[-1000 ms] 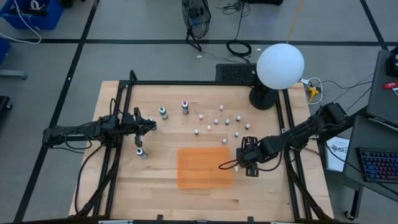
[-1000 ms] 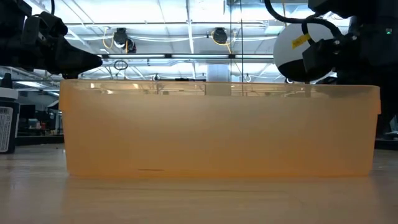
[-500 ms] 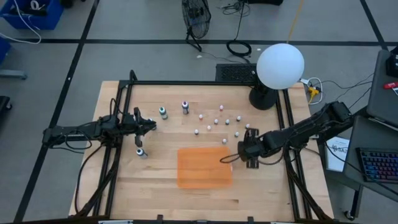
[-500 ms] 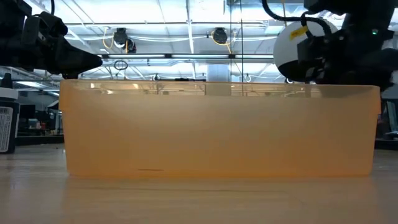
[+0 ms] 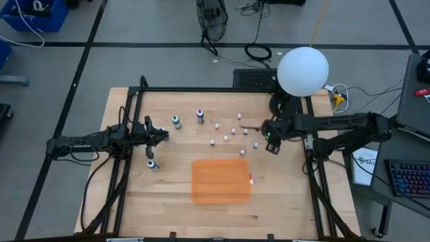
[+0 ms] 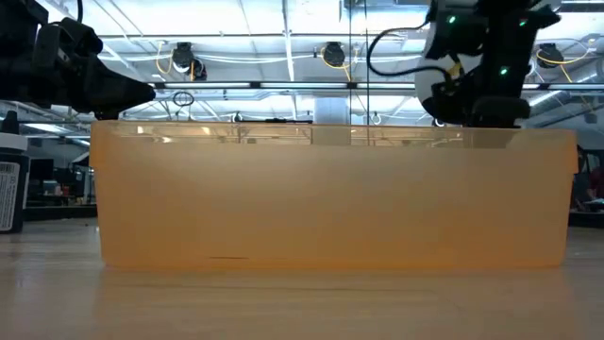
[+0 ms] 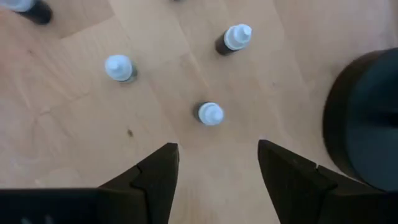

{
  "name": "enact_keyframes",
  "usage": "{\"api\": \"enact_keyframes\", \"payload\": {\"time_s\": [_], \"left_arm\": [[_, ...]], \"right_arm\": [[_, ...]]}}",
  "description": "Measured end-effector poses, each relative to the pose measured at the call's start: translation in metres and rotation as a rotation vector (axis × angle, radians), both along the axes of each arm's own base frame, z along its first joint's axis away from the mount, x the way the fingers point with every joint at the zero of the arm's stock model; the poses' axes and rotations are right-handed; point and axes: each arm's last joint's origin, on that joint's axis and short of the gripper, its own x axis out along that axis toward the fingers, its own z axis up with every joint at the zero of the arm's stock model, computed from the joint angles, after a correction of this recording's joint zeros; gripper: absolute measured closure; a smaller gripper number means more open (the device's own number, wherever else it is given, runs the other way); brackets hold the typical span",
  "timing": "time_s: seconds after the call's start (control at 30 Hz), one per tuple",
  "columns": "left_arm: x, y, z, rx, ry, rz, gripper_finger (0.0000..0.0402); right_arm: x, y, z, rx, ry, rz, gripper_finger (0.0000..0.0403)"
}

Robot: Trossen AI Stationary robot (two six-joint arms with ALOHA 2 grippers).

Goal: Pick & Place food coloring
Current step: Put the small black food coloring bottle into the orange bin

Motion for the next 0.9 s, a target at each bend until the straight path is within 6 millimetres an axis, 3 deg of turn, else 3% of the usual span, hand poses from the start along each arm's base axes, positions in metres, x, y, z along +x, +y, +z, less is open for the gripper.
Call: {"api": "enact_keyframes", "payload": {"time_s": [0.23, 0.9], "left_arm": [[0.0, 0.0, 0.0, 0.0, 0.0, 0.0, 0.0346], [0.0, 0.0, 0.0, 0.0, 0.001, 0.0, 0.0346]], "right_arm": [[0.009, -0.021, -0.009, 0.076, -0.028, 0.023, 0.019], [0.032, -0.029, -0.055, 0.109, 0.16, 0.117, 0.0193]]}}
